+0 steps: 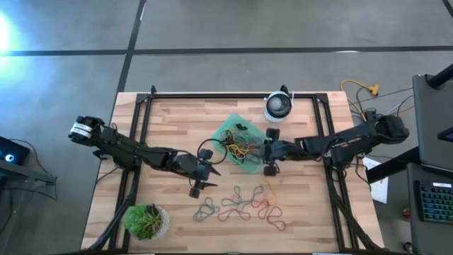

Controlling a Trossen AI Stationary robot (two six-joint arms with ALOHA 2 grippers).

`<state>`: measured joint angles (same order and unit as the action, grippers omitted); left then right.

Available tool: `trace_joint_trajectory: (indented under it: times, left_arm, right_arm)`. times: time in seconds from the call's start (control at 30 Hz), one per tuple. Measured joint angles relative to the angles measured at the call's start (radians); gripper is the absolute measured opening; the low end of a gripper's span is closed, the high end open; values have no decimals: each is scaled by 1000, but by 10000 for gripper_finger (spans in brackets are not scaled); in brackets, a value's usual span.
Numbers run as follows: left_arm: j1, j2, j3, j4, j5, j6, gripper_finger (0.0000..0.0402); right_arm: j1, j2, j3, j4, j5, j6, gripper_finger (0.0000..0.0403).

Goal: Pick and place rubber bands into bin
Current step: Put the blue rubber band into the blue bin

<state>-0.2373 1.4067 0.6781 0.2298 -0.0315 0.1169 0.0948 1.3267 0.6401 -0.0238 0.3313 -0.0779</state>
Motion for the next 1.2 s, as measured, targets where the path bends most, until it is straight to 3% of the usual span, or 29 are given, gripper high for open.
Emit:
trace_joint_trajectory:
  times: [0.17, 0.37, 0.73, 1.0, 1.2]
  left_arm:
    - [0, 0, -12, -1, 0, -5, 178]
    - [0, 0, -17, 2, 0, -6, 178]
    - [0, 0, -18, 42, 0, -6, 178]
    - [0, 0, -23, 42, 0, -6, 178]
    - [0, 0, -25, 40, 0, -6, 178]
  right_arm:
    - [97, -44, 26, 3, -14, -2, 126]
    - [208, -29, 9, 85, -243, 50, 118]
    - [345, 305, -4, 430, -288, -6, 104]
    - [346, 473, 118, 448, -382, -3, 88]
    - [346, 550, 171, 426, -392, 0, 76]
